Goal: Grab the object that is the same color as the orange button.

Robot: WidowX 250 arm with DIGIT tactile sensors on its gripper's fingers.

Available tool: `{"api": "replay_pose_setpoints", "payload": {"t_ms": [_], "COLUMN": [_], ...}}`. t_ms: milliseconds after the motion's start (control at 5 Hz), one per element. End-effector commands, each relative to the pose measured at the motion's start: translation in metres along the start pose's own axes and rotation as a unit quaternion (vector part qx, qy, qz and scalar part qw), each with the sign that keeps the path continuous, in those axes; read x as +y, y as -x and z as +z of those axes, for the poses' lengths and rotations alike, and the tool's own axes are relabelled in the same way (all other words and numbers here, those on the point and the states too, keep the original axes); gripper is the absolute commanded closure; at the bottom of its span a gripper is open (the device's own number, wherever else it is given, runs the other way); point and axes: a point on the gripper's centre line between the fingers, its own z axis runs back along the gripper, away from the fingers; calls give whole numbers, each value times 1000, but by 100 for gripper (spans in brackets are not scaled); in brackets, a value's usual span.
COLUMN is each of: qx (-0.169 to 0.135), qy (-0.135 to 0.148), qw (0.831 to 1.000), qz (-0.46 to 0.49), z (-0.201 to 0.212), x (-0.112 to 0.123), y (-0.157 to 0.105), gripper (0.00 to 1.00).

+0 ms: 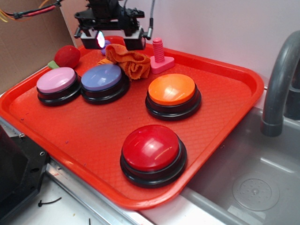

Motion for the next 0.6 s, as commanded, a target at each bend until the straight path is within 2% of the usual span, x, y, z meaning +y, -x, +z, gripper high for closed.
{"api": "replay_pose_setpoints", "payload": {"t_ms": [0,200,400], "qx": [-15,1,9], "qy": [1,11,4], "qw": [1000,1000,1000], "qz": [-5,-5,-1], "z": [-18,-26,-32], "x": [-4,-5,-5], "y": [-24,-21,-17], "gripper": [0,0,86]}}
